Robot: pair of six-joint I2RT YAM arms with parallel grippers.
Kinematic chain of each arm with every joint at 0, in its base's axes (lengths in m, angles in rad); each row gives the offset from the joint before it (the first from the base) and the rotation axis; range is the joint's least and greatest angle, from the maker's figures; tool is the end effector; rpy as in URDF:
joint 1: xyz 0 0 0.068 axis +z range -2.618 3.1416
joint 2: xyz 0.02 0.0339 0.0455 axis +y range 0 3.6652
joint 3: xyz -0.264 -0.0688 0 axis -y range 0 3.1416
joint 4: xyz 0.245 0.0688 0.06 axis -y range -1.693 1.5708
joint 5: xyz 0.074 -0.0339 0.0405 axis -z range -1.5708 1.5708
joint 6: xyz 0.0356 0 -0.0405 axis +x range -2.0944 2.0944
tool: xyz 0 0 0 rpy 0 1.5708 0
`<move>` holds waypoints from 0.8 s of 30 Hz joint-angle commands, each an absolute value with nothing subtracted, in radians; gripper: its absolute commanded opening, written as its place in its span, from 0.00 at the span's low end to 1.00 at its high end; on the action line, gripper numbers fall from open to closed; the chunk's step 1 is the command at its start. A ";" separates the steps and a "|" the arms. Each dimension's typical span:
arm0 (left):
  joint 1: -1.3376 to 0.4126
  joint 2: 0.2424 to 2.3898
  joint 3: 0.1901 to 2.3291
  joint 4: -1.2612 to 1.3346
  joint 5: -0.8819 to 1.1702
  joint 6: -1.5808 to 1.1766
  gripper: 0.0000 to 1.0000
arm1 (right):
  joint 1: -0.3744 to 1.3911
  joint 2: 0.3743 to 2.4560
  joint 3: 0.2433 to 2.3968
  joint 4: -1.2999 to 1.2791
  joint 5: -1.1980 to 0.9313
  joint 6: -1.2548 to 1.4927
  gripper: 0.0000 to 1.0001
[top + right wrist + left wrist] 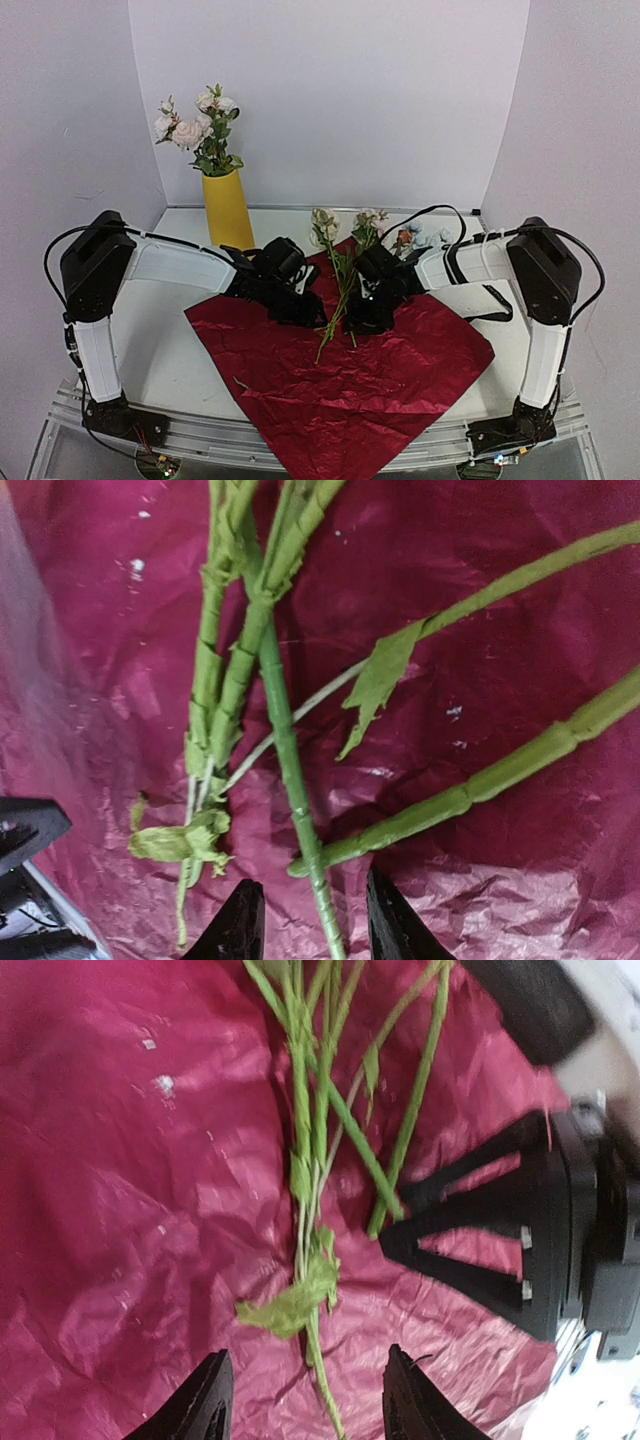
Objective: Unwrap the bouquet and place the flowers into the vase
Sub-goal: Adjust the fake flower with the wrapping paper.
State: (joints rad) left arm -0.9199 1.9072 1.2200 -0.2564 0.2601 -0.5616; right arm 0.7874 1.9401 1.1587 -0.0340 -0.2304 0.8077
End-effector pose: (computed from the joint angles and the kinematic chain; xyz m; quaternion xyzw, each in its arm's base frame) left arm 0.2340 -0.3223 0.1659 0.2074 0.9210 -0.2975 0.1425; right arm 0.2807 0.2934 0.1506 -0.0330 0.9237 0.3368 0.1794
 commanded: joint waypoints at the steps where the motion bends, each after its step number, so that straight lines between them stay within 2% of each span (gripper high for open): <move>1: -0.957 1.887 1.279 -0.370 0.186 -0.481 0.52 | 0.803 1.975 1.228 -0.172 -0.163 0.756 0.36; 3: -0.975 1.894 1.291 -0.404 0.129 -0.471 0.53 | 0.810 1.987 1.245 -0.200 -0.137 0.752 0.33; 6: -0.996 1.908 1.307 -0.444 0.066 -0.470 0.53 | 0.817 2.002 1.265 -0.216 -0.121 0.752 0.22; 12: -1.031 1.921 1.331 -0.465 0.043 -0.486 0.53 | 0.838 2.027 1.296 -0.243 -0.085 0.752 0.21; 15: -1.049 1.930 1.349 -0.474 0.042 -0.495 0.56 | 0.840 2.031 1.301 -0.250 -0.077 0.750 0.15; 19: -1.068 1.947 1.364 -0.483 0.040 -0.520 0.61 | 0.840 2.004 1.293 -0.251 -0.067 0.749 0.01; 24: -1.082 1.957 1.365 -0.485 0.026 -0.557 0.60 | 0.840 1.935 1.249 -0.210 -0.055 0.741 0.00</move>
